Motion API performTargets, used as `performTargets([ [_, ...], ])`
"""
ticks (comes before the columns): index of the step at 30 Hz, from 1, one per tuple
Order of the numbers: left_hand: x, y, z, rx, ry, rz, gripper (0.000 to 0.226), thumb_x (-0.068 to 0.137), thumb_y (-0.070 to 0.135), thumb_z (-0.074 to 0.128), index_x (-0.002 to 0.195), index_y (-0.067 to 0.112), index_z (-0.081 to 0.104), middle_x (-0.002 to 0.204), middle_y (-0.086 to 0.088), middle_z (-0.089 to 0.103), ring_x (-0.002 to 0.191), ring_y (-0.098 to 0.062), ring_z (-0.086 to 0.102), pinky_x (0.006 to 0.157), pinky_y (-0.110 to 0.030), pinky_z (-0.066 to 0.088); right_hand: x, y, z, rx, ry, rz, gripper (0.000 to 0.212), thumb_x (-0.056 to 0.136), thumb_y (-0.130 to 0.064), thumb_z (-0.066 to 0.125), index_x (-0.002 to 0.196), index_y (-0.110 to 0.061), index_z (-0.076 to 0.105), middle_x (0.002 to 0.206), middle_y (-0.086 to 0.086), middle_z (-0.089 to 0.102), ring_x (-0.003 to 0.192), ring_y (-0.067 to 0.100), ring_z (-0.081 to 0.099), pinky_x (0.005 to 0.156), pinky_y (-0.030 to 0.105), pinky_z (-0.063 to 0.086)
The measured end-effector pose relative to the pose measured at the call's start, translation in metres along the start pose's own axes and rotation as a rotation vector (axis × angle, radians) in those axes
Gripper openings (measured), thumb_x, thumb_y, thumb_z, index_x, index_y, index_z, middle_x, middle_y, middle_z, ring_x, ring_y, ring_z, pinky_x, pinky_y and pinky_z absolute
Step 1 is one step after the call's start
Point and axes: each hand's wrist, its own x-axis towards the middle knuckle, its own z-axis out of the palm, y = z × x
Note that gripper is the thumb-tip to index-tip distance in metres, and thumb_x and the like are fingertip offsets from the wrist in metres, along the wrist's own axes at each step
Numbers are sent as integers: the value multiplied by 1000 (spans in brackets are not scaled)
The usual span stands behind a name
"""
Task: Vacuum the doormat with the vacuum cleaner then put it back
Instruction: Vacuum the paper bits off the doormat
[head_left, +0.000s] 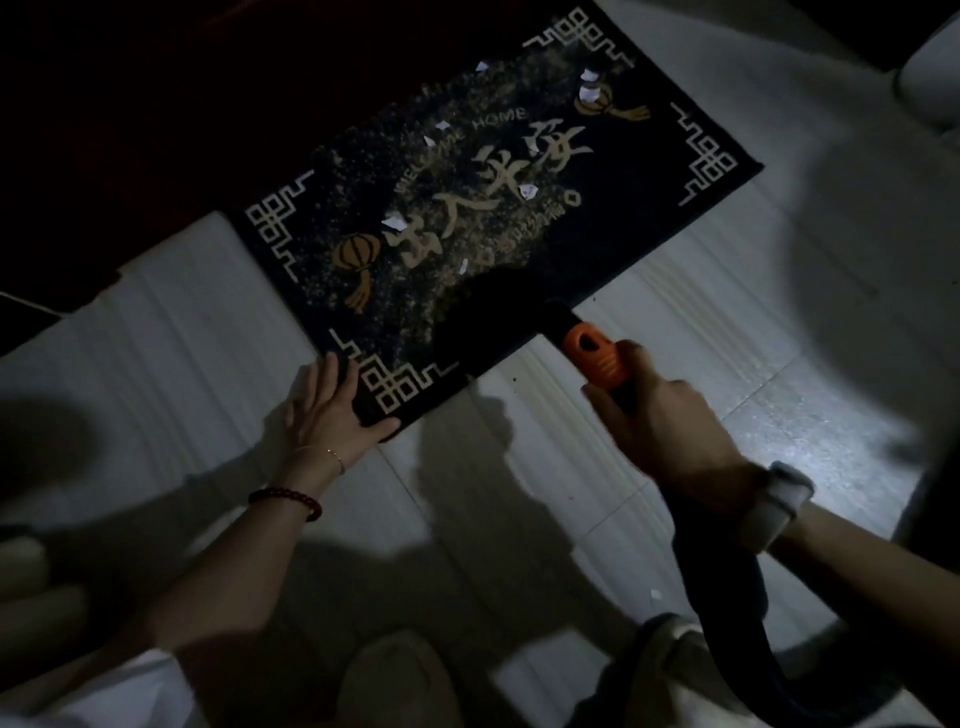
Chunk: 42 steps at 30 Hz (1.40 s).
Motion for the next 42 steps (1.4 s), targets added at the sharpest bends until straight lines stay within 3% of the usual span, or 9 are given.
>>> performTargets([
  [2, -1, -4, -3, -20, -7, 8, 99, 80, 55, 60, 149, 23, -4, 157, 3, -14, 143, -21, -17, 117, -46, 1, -16, -16, 19, -48, -146, -140, 62, 94, -47, 40, 144, -24, 13, 88, 0, 48, 61, 9, 43, 65, 24, 35],
  [4, -2, -5, -2, -45, 38, 7, 104, 78, 51, 65, 149, 20, -5, 157, 4, -12, 144, -20, -15, 117, -45, 1, -37, -32, 41, -73, -302, -284, 62, 95, -48, 37, 145, -25, 7, 95, -2, 52, 68, 9, 46, 66, 23, 38],
  [8, -3, -8, 0, -63, 54, -25, 111, 74, 54, 67, 148, 18, -6, 157, 3, -12, 144, -19, -17, 116, -45, -1, -36, -36, 43, -48, -361, -347, 61, 94, -47, 39, 143, -26, 10, 116, 2, 59, 75, 9, 46, 69, 22, 39],
  [15, 1, -7, -3, -70, 66, -45, 112, 72, 57, 68, 149, 17, -5, 157, 4, -11, 143, -19, -17, 116, -46, 0, -18, -46, 43, -49, -287, -386, 58, 94, -47, 40, 141, -24, 16, 111, 5, 61, 73, 13, 47, 66, 25, 39],
  [22, -1, -11, 2, -89, 18, -20, 108, 76, 57, 63, 149, 18, -7, 157, 3, -14, 143, -19, -20, 115, -49, -1, -9, -19, 36, 76, -215, -186, 57, 91, -49, 44, 139, -25, 24, 87, -1, 51, 58, 5, 45, 59, 23, 37],
  [29, 0, -9, 1, -55, 43, -28, 108, 76, 55, 64, 149, 17, -5, 157, 1, -12, 143, -20, -17, 117, -46, 1, -13, -27, 34, 179, -109, -263, 51, 92, -46, 42, 134, -21, 28, 79, -3, 51, 56, 7, 49, 56, 24, 40],
  [35, 2, -11, 5, -135, 95, -45, 116, 67, 57, 72, 149, 23, -3, 158, -3, -3, 144, -22, -11, 117, -46, 4, -24, -55, 48, -36, -291, -424, 63, 94, -50, 36, 145, -22, 10, 121, 8, 58, 93, 21, 60, 80, 30, 49],
  [38, 2, -13, 5, -103, 74, -31, 112, 70, 57, 69, 149, 22, -2, 158, -1, -3, 144, -23, -13, 117, -48, 2, -17, -52, 49, -43, -255, -381, 62, 94, -50, 35, 144, -24, 10, 119, 6, 58, 85, 17, 56, 74, 26, 44],
  [42, 1, -11, 2, -82, 20, -19, 110, 75, 59, 64, 149, 18, -6, 157, 3, -16, 142, -21, -20, 114, -50, -4, 8, -21, 25, 44, -75, -142, 55, 93, -47, 41, 140, -23, 25, 110, 14, 63, 72, 20, 48, 66, 28, 37],
])
